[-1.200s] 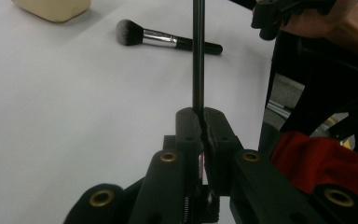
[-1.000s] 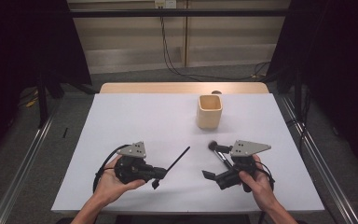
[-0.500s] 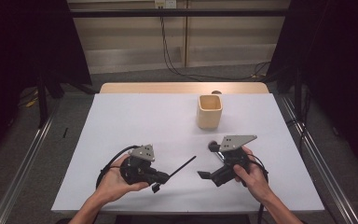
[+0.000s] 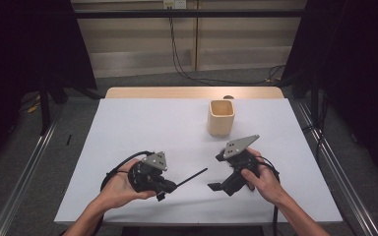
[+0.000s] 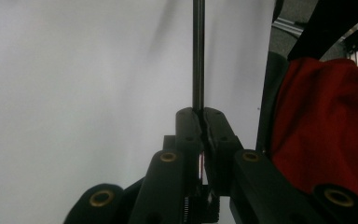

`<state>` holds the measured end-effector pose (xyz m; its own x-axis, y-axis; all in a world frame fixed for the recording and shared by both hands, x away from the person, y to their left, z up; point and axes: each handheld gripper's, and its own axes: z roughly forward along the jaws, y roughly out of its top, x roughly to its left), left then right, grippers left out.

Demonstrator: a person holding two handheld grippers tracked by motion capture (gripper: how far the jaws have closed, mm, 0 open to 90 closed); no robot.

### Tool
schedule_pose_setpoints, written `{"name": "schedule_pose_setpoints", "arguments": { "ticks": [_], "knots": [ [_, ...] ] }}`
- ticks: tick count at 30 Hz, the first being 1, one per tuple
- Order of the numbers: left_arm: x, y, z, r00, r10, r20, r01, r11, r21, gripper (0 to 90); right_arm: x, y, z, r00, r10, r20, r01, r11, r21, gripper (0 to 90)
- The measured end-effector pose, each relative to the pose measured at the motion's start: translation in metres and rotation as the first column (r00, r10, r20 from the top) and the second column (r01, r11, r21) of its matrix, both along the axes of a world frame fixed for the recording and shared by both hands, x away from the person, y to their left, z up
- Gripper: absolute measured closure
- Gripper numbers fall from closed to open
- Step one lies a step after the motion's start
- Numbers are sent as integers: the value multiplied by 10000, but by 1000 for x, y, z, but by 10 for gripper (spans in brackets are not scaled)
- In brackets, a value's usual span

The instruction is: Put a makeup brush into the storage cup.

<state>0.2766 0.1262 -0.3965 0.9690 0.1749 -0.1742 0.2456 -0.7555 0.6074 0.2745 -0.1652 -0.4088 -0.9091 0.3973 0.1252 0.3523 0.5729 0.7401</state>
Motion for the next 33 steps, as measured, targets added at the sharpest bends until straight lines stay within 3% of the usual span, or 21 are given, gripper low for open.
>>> {"name": "schedule_pose_setpoints", "arguments": {
  "ticks": [3, 9, 18, 26, 28, 33],
  "knots": [
    [1, -1, 2, 9997, -231, 53, 229, 9992, 337, 857, 3, 4, 1, 9991, 424, 83, -421, 9985, -337, 16],
    [4, -6, 3, 9987, -515, -16, 514, 9958, 763, 857, 10, 12, 1, 9969, 767, -161, -779, 9921, -979, 22],
    [6, -15, 2, 9966, -823, -56, 823, 9872, 1365, 857, 13, 28, 0, 9855, 1637, -451, -1694, 9649, -2005, 65],
    [8, -18, -1, 9935, -1135, 32, 1114, 9803, 1632, 857, 17, 34, -3, 9796, 1925, -577, -2009, 9451, -2575, 102],
    [9, -19, -1, 9930, -1184, 24, 1163, 9789, 1679, 857, 17, 37, -2, 9758, 2108, -588, -2188, 9355, -2774, 150],
    [12, -24, -2, 9895, -1440, 79, 1395, 9695, 2016, 857, 19, 42, -1, 9717, 2286, -594, -2357, 9223, -3064, 173]
  ]
}}
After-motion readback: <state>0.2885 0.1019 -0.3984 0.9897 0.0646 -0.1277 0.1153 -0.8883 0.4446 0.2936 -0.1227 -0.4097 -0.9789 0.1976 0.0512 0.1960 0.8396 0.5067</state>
